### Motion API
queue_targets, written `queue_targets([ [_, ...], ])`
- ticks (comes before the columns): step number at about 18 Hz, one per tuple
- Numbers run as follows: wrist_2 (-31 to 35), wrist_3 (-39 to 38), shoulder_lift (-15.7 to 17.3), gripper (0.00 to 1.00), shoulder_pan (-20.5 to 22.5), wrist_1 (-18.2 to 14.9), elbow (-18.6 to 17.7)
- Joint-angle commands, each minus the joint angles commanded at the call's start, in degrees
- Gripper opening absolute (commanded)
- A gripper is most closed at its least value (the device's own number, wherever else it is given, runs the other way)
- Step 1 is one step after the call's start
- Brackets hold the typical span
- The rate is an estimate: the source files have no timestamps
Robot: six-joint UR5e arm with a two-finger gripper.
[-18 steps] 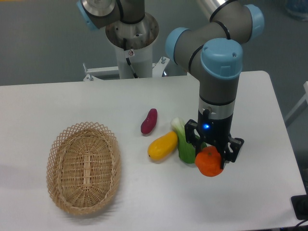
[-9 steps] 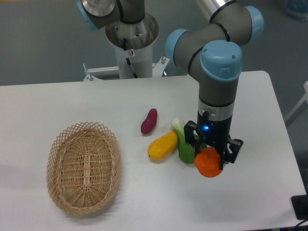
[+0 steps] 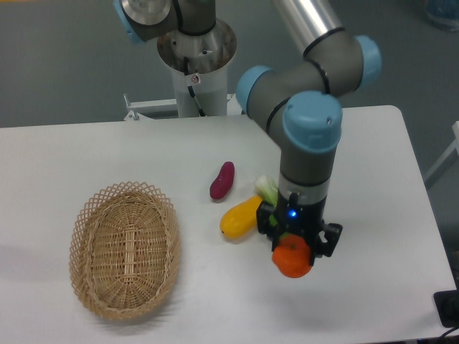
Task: Place the orange on the table
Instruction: 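Lift the orange and carry it toward the basket side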
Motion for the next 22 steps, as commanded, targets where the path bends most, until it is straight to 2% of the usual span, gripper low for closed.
queue_targets([
  [6, 0.0, -8.9, -4.3, 0.67, -3.5, 1.8, -1.0],
  [14, -0.1, -9.0, -6.2, 0.67, -5.4, 1.8, -4.0],
  [22, 0.2, -8.9, -7.0, 0.7, -6.1, 1.9, -4.9],
])
